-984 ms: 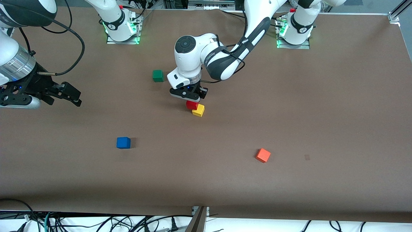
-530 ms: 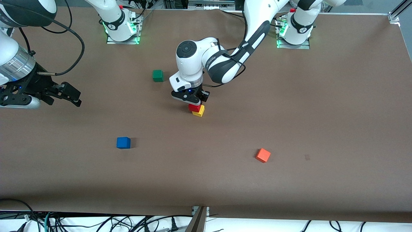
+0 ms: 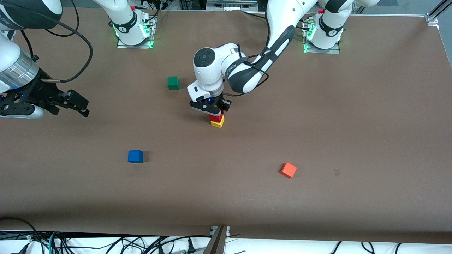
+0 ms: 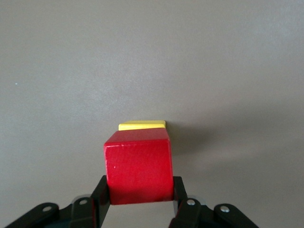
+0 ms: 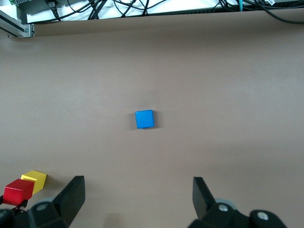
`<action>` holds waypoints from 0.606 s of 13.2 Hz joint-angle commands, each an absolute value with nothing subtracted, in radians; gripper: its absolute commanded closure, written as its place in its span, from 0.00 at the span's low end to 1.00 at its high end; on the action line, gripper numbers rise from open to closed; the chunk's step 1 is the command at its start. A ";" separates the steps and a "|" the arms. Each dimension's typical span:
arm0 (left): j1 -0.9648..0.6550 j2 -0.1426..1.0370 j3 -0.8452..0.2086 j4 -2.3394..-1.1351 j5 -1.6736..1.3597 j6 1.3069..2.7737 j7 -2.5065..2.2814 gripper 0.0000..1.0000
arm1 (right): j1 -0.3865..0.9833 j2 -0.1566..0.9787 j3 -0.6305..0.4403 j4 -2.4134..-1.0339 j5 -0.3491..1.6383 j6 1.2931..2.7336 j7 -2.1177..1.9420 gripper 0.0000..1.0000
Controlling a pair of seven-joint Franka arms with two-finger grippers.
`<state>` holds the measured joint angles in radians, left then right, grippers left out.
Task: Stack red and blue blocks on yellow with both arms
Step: 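Lower the red cube onto the yellow cube with the left gripper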
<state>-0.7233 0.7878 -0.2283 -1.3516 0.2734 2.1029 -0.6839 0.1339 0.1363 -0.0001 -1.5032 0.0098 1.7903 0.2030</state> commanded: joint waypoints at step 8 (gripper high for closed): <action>-0.710 0.801 -0.232 -1.341 0.239 2.103 -0.627 0.91 | 0.138 0.152 0.002 -1.489 0.015 1.789 0.201 0.00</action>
